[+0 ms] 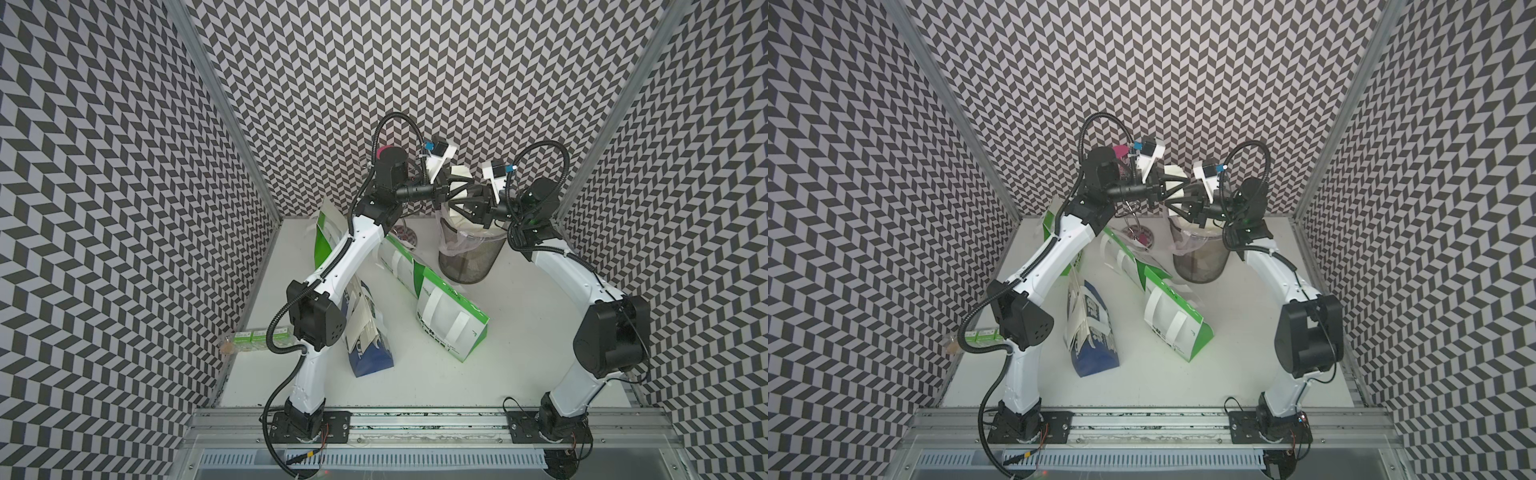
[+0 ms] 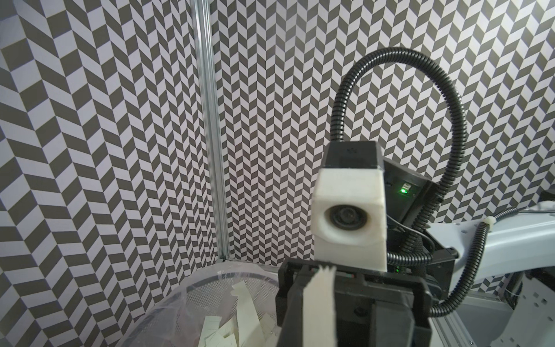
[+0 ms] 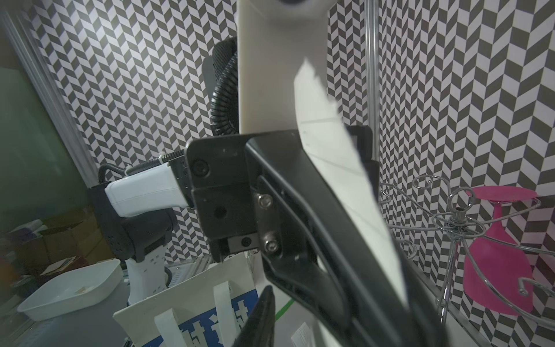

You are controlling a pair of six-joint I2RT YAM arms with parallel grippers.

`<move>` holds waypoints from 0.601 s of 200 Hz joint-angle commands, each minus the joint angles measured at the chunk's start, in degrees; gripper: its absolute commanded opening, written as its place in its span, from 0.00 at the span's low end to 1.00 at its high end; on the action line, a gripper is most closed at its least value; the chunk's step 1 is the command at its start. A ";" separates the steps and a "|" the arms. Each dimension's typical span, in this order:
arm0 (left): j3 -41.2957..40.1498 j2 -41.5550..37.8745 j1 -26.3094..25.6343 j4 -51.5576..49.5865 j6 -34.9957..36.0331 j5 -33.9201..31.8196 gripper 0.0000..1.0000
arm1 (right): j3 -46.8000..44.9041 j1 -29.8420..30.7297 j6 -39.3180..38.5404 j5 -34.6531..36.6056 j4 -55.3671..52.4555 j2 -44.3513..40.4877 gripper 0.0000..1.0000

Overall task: Shred takeout receipts and throw away
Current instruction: Shred the takeout receipt.

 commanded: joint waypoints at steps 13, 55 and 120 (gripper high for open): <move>-0.73 -1.09 -0.43 0.38 -1.08 1.46 0.00 | 2.59 0.43 -1.32 0.26 -0.77 0.22 0.03; -0.20 -1.52 -0.38 -2.85 0.37 -0.38 0.00 | 4.33 0.43 -11.66 9.35 -11.21 -2.69 0.00; 3.36 -1.43 -0.28 -16.10 7.80 -13.95 0.00 | -1.22 4.94 -34.01 48.05 -18.58 -13.87 0.00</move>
